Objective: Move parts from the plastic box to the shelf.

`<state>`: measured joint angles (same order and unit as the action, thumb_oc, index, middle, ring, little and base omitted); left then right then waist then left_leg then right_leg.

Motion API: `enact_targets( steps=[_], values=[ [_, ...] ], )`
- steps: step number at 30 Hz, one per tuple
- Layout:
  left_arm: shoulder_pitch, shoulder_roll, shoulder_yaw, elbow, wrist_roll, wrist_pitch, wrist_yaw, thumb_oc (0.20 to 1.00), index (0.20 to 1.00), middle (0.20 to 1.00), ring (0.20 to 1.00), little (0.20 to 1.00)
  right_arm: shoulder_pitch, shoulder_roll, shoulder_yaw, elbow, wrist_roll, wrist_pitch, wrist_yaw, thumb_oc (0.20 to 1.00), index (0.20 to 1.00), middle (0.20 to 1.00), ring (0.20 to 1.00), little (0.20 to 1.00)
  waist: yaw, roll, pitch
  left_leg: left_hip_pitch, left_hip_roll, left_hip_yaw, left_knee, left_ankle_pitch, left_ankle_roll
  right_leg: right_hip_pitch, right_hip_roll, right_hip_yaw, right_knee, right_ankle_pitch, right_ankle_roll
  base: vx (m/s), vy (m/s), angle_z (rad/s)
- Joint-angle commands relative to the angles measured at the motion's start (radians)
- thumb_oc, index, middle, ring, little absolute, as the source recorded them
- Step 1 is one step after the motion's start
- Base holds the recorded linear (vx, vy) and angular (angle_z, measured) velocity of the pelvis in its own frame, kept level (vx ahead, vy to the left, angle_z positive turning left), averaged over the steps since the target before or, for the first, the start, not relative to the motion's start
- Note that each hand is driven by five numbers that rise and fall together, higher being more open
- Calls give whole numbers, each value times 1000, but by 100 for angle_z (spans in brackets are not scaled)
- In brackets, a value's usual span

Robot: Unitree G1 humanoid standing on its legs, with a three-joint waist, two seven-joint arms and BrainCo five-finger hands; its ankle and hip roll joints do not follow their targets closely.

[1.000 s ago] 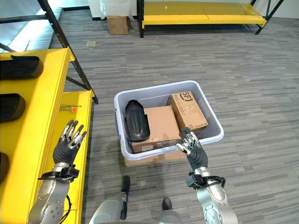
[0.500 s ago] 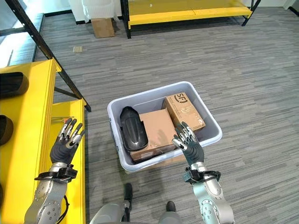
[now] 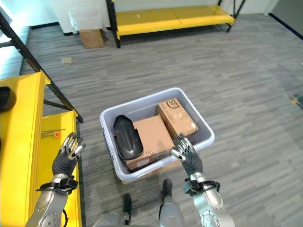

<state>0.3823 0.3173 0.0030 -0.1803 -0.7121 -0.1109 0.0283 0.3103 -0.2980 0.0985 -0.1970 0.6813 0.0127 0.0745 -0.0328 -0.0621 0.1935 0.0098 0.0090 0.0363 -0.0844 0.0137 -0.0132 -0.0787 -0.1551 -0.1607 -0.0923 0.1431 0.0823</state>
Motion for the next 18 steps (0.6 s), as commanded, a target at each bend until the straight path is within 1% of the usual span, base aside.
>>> enact_targets(
  steps=[1,4,5,11,15,16,17,18],
  values=[
    [-62,10,8,-52,40,-29,-26,1000,1000,1000,1000,1000,-43,-34,-60,-32,9,-44,7,1000,1000,1000,1000,1000,-29,36,-9,15,49,18,26,-21,-23,43,14,-26,68,-139,36,97,-127,7],
    [-65,6,14,-42,61,-29,-12,1000,1000,1000,1000,1000,-35,-37,-67,-28,16,-44,2,1000,1000,1000,1000,1000,-33,40,-10,18,57,18,23,-18,-29,46,18,-28,74,-149,31,96,-111,6],
    [-70,11,23,-36,125,-38,14,1000,1000,1000,1000,1000,-29,-38,-76,-28,21,-43,-5,1000,1000,1000,1000,1000,-35,40,-10,20,65,19,15,-15,-35,47,22,-29,77,-157,27,75,-81,6],
    [-111,17,2,3,156,-38,32,1000,1000,1000,1000,1000,-37,-54,-82,-29,28,-51,-18,1000,1000,1000,1000,1000,-43,44,3,-1,75,26,8,-6,-44,19,27,-26,89,-165,23,38,-58,3],
    [-154,26,-14,15,167,-44,49,1000,1000,1000,1000,1000,-49,-68,-79,-42,30,-57,-25,1000,1000,1000,1000,1000,-52,42,31,-38,81,39,1,6,-50,-26,28,-21,91,-159,22,-23,-33,-1],
    [-181,30,-20,15,174,-51,61,1000,1000,1000,1000,1000,-62,-74,-74,-52,36,-66,-29,1000,1000,1000,1000,1000,-57,40,53,-64,85,46,0,12,-53,-59,29,-13,92,-154,23,-68,-24,-5],
    [-196,30,-21,15,179,-53,69,1000,1000,1000,1000,1000,-68,-75,-72,-56,39,-69,-31,1000,1000,1000,1000,1000,-58,39,63,-79,87,49,1,16,-54,-77,30,-11,94,-151,23,-58,-15,-6],
    [-197,30,-21,15,179,-54,69,1000,1000,1000,1000,1000,-69,-75,-72,-56,39,-69,-31,1000,1000,1000,1000,1000,-57,39,62,-81,87,50,1,16,-54,-80,30,-10,95,-151,23,-46,-18,-15]
  ],
)
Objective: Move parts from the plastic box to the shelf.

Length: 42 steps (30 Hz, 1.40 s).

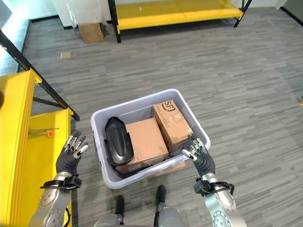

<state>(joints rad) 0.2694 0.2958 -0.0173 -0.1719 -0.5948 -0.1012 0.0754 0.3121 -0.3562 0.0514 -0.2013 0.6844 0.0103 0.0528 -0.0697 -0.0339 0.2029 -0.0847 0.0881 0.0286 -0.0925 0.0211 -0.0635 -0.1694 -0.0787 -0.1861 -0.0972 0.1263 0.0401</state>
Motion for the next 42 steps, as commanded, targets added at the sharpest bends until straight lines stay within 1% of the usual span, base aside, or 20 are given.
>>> enact_targets(
  steps=[1,5,7,11,12,14,18,20,23,24,25,28,31,33,42],
  values=[
    [-99,51,-4,6,64,-68,32,1000,1000,1000,1000,1000,-78,-19,-20,-59,37,-70,-12,1000,1000,1000,1000,1000,-21,8,66,-2,10,61,11,11,-5,-8,-47,20,105,-132,65,-60,-23,-17],
    [-184,45,-21,20,84,-82,82,1000,1000,1000,1000,1000,-139,-29,12,-77,42,-91,-39,1000,1000,1000,1000,1000,-31,-12,132,-77,13,74,42,15,-4,-90,-52,38,143,-124,65,-105,-26,-8],
    [-216,35,-25,36,95,-85,102,1000,1000,1000,1000,1000,-157,-28,17,-87,41,-96,-52,1000,1000,1000,1000,1000,-34,-22,151,-112,16,85,66,11,-4,-125,-54,46,161,-123,62,-88,-29,-7],
    [-303,25,-37,51,130,-97,155,1000,1000,1000,1000,1000,-223,-29,27,-105,2,-132,-93,1000,1000,1000,1000,1000,-44,-41,210,-198,17,92,135,-5,-8,-202,-60,52,208,-120,60,-110,-28,-11],
    [-351,22,-46,56,140,-108,182,1000,1000,1000,1000,1000,-261,-28,33,-105,-21,-150,-117,1000,1000,1000,1000,1000,-52,-49,237,-241,18,94,167,-12,-9,-240,-62,55,230,-118,59,-117,-17,-4],
    [-372,23,-46,62,144,-114,190,1000,1000,1000,1000,1000,-275,-30,35,-104,-35,-157,-125,1000,1000,1000,1000,1000,-53,-52,246,-263,18,95,182,-15,-9,-262,-64,57,242,-118,59,-75,-7,0],
    [-478,22,-54,73,205,-139,261,1000,1000,1000,1000,1000,-336,-31,39,-99,-74,-195,-167,1000,1000,1000,1000,1000,-68,-64,301,-373,16,95,264,-37,-10,-358,-72,63,292,-115,56,-105,4,-3],
    [-511,16,-56,91,220,-145,292,1000,1000,1000,1000,1000,-346,-24,39,-91,-90,-208,-188,1000,1000,1000,1000,1000,-74,-68,314,-404,17,96,282,-41,-10,-387,-71,67,299,-112,56,-64,15,-4],
    [-554,11,-59,115,237,-159,340,1000,1000,1000,1000,1000,-360,-10,45,-85,-97,-229,-212,1000,1000,1000,1000,1000,-86,-80,317,-473,17,99,315,-52,-4,-454,-71,71,315,-104,57,-15,23,-7],
    [-569,15,-58,120,242,-163,352,1000,1000,1000,1000,1000,-362,-7,47,-82,-100,-234,-219,1000,1000,1000,1000,1000,-87,-80,317,-471,20,91,316,-79,-8,-456,-66,76,319,-125,65,56,20,-11],
    [-582,13,-53,128,241,-169,363,1000,1000,1000,1000,1000,-364,-4,50,-80,-98,-240,-224,1000,1000,1000,1000,1000,-88,-83,317,-488,20,93,325,-83,-7,-472,-67,75,321,-124,67,63,29,-7],
    [-604,6,-31,145,240,-185,408,1000,1000,1000,1000,1000,-369,4,57,-75,-101,-251,-234,1000,1000,1000,1000,1000,-94,-95,317,-526,17,97,332,-88,-3,-506,-69,75,313,-112,72,-8,16,-3],
    [-615,7,-7,144,267,-193,451,1000,1000,1000,1000,1000,-357,4,56,-81,-92,-266,-238,1000,1000,1000,1000,1000,-99,-108,317,-566,12,93,346,-97,3,-537,-73,76,310,-107,75,-2,4,-3],
    [-627,7,1,150,287,-194,475,1000,1000,1000,1000,1000,-354,4,56,-79,-92,-272,-240,1000,1000,1000,1000,1000,-102,-110,317,-592,7,88,358,-101,4,-556,-77,75,314,-108,74,0,0,0],
    [-713,27,-11,246,308,-185,531,1000,1000,1000,1000,1000,-370,10,76,-63,-83,-283,-250,1000,1000,1000,1000,1000,-123,-131,317,-668,1,89,381,-111,11,-618,-84,78,309,-100,78,1,7,1]
  ],
)
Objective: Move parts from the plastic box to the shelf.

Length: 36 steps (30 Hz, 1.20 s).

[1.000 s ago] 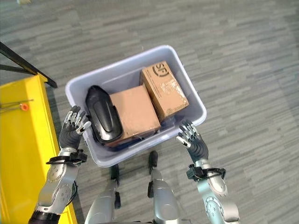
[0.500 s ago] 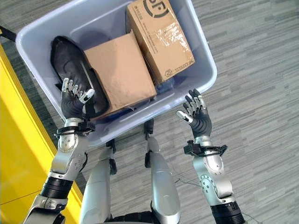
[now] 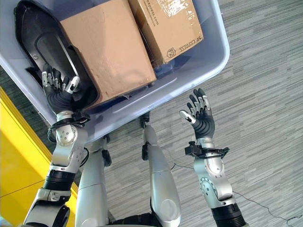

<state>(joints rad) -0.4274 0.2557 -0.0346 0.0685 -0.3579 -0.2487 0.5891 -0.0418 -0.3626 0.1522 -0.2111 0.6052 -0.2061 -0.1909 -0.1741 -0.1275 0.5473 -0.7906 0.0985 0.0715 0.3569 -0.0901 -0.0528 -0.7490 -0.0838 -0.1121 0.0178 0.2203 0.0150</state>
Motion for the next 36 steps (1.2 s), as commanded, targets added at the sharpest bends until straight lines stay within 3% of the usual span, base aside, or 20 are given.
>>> enact_targets(
  steps=[1,8,16,29,36],
  values=[
    [-34,74,1,27,71,-34,22,1000,1000,1000,1000,1000,-22,17,-24,-48,-5,-66,-10,1000,1000,1000,1000,1000,-22,-39,-27,36,-9,47,-66,-1,0,-40,-78,5,192,-192,103,0,0,0],
    [-173,143,-74,155,90,-3,20,1000,1000,1000,1000,1000,-41,10,-6,-37,-1,-65,-3,1000,1000,1000,1000,1000,-47,-47,-27,41,-7,60,-77,-4,6,-51,-70,14,184,-184,111,21,33,-3],
    [-279,237,-226,248,319,103,-36,1000,1000,1000,1000,1000,-35,-13,-34,-21,1,-66,14,1000,1000,1000,1000,1000,-68,-32,-27,71,-12,77,-97,-6,10,-47,-67,26,178,-181,118,21,43,-8],
    [-391,310,-364,422,415,130,-135,1000,1000,1000,1000,1000,-39,-32,-65,1,8,-72,45,1000,1000,1000,1000,1000,-82,-8,-27,97,-16,88,-111,-3,5,-32,-66,35,172,-179,123,0,29,-4],
    [-400,402,-426,440,542,150,-210,1000,1000,1000,1000,1000,-21,-49,-96,-1,17,-69,72,1000,1000,1000,1000,1000,-81,15,-27,97,-17,85,-107,-4,4,-28,-68,36,179,-185,123,0,0,0]
  ],
)
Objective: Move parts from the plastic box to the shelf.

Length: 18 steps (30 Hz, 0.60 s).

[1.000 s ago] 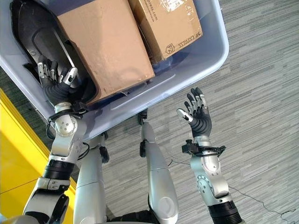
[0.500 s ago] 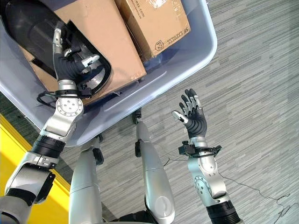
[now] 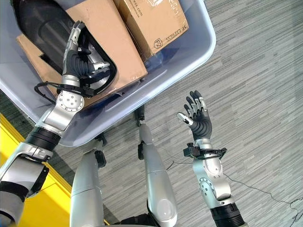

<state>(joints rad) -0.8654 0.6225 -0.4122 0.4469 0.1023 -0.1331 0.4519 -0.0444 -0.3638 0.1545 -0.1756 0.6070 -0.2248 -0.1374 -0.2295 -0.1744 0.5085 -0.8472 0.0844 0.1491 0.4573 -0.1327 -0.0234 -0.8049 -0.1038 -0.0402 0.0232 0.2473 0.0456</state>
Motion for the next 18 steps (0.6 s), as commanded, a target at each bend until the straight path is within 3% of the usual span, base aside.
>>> enact_targets(
  steps=[1,8,18],
  values=[
    [44,69,-69,63,132,40,-102,1000,1000,1000,1000,1000,-7,-54,-108,-41,17,-49,30,1000,1000,1000,1000,1000,-24,69,12,156,-4,7,-206,37,-27,30,-49,-36,175,-214,92,0,0,0],
    [100,176,-100,23,242,33,-186,1000,1000,1000,1000,1000,11,-74,-136,-46,28,-47,65,1000,1000,1000,1000,1000,-12,96,12,175,-7,10,-205,33,-27,49,-52,-37,181,-220,93,0,0,0],
    [127,217,-123,-49,298,14,-253,1000,1000,1000,1000,1000,4,-101,-136,-47,21,-36,88,1000,1000,1000,1000,1000,1,122,11,230,-16,2,-212,30,-29,110,-58,-43,180,-234,92,1,1,-2]
  ],
)
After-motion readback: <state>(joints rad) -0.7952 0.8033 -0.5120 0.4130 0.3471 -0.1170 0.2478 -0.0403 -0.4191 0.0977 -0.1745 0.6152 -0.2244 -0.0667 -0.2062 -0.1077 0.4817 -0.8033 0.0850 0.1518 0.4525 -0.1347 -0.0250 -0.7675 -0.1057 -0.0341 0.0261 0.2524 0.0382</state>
